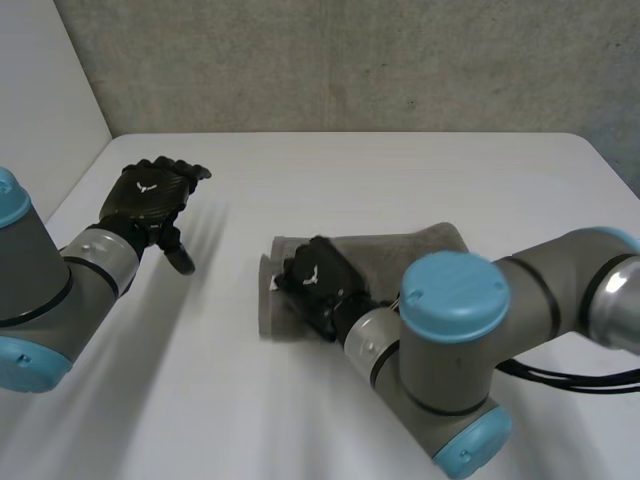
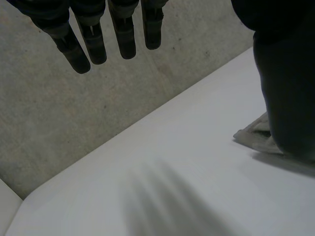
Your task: Fold the towel.
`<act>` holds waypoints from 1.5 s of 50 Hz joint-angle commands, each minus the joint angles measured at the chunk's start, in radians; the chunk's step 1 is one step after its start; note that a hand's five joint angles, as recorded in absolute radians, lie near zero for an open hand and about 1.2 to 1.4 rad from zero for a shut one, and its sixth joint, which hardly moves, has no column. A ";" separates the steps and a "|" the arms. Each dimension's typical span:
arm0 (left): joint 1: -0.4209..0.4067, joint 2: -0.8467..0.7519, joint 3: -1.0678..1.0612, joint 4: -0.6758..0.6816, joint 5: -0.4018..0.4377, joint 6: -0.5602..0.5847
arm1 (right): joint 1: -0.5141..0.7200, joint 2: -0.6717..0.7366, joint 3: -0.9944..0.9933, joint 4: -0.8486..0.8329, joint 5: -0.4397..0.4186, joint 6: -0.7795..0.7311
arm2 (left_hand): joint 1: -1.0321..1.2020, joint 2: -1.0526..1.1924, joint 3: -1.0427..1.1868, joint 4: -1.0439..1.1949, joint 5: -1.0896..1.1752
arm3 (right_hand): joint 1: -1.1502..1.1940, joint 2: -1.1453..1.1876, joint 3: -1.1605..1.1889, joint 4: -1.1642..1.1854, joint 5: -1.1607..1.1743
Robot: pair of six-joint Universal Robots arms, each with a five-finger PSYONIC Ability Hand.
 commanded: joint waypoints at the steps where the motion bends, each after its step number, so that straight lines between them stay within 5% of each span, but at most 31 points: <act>1: 0.001 -0.013 0.005 0.003 0.001 0.001 | -0.045 -0.060 0.025 -0.008 -0.019 0.059 | -0.048 -0.039 -0.030 -0.041 -0.207 | -0.964 -0.976 -0.979 -0.977 -0.981; 12: -0.042 -0.022 0.023 0.014 0.000 0.004 | -0.276 -0.243 0.133 0.021 -0.022 0.300 | -0.045 -0.036 -0.027 -0.038 -0.204 | -1.090 -1.102 -1.105 -1.103 -1.107; 29: -0.100 -0.070 0.025 0.018 0.000 0.007 | -0.563 -0.258 0.360 0.062 -0.102 0.219 | -0.042 -0.033 -0.024 -0.035 -0.201 | -0.992 -1.003 -1.007 -1.005 -1.009; 35: -0.103 -0.073 0.022 0.018 -0.017 0.007 | -0.571 -0.180 0.361 0.056 -0.122 0.171 | -0.042 -0.033 -0.024 -0.035 -0.201 | -0.739 -0.751 -0.754 -0.752 -0.756; 42: -0.102 -0.070 0.016 0.018 -0.019 0.007 | -0.569 -0.143 0.332 0.006 -0.070 0.169 | -0.042 -0.033 -0.024 -0.035 -0.201 | 0.131 0.119 0.116 0.118 0.114; 46: -0.102 -0.067 0.017 0.018 -0.020 0.007 | -0.565 -0.156 0.320 -0.007 -0.045 0.168 | -0.042 -0.033 -0.024 -0.035 -0.201 | 0.132 0.120 0.117 0.119 0.114; 49: -0.102 -0.059 0.019 0.018 -0.020 0.007 | -0.546 -0.197 0.300 -0.017 -0.044 0.163 | -0.042 -0.033 -0.024 -0.035 -0.201 | 0.132 0.120 0.117 0.119 0.114; 57: -0.099 -0.039 0.033 0.018 -0.025 0.001 | -0.233 -0.274 0.154 -0.023 -0.048 0.134 | -0.042 -0.033 -0.024 -0.035 -0.201 | 0.132 0.120 0.117 0.119 0.114; 65: -0.077 0.039 0.031 0.030 -0.078 -0.037 | 0.055 -0.009 -0.063 0.009 -0.054 -0.080 | -0.048 -0.039 -0.030 -0.041 -0.207 | 0.132 0.120 0.117 0.119 0.114; 72: -0.067 0.059 0.022 0.035 -0.089 -0.103 | 0.078 0.068 -0.102 0.027 -0.025 -0.133 | -0.051 -0.042 -0.033 -0.044 -0.210 | 0.132 0.120 0.117 0.119 0.114; 74: -0.068 0.059 0.020 0.035 -0.089 -0.110 | 0.078 0.065 -0.100 0.026 -0.013 -0.108 | -0.051 -0.042 -0.033 -0.044 -0.210 | -0.055 -0.067 -0.070 -0.068 -0.072; 75: -0.070 0.057 0.022 0.037 -0.089 -0.110 | 0.075 0.058 -0.102 0.023 0.007 -0.063 | -0.051 -0.042 -0.033 -0.044 -0.210 | -0.363 -0.375 -0.378 -0.376 -0.381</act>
